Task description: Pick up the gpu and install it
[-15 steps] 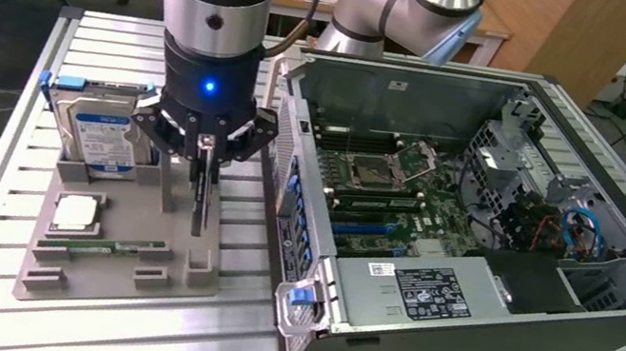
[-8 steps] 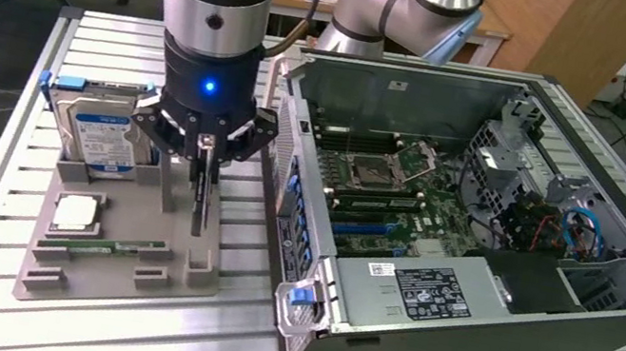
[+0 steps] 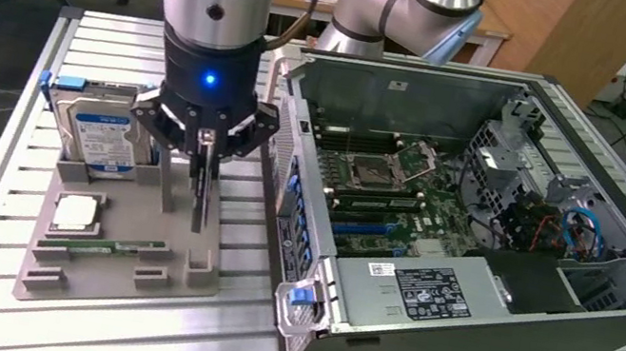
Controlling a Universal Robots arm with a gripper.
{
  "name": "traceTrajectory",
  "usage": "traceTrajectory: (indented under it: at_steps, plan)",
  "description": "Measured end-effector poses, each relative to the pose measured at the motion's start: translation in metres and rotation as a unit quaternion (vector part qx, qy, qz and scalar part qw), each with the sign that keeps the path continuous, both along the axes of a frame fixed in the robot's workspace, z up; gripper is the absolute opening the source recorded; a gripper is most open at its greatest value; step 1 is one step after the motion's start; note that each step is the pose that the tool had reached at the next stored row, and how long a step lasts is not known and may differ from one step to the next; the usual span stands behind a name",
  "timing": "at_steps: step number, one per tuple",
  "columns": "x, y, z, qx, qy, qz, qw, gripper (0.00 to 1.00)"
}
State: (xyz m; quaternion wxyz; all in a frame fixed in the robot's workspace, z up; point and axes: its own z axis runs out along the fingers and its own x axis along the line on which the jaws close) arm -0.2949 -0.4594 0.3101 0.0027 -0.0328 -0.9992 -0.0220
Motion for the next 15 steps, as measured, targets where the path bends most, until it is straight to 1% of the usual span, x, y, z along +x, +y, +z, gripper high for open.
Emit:
traceTrajectory:
  at_steps: [15]
  plan:
    - [0.0, 0.0, 0.0254, 0.0, 0.0, 0.0, 1.0, 0.26]
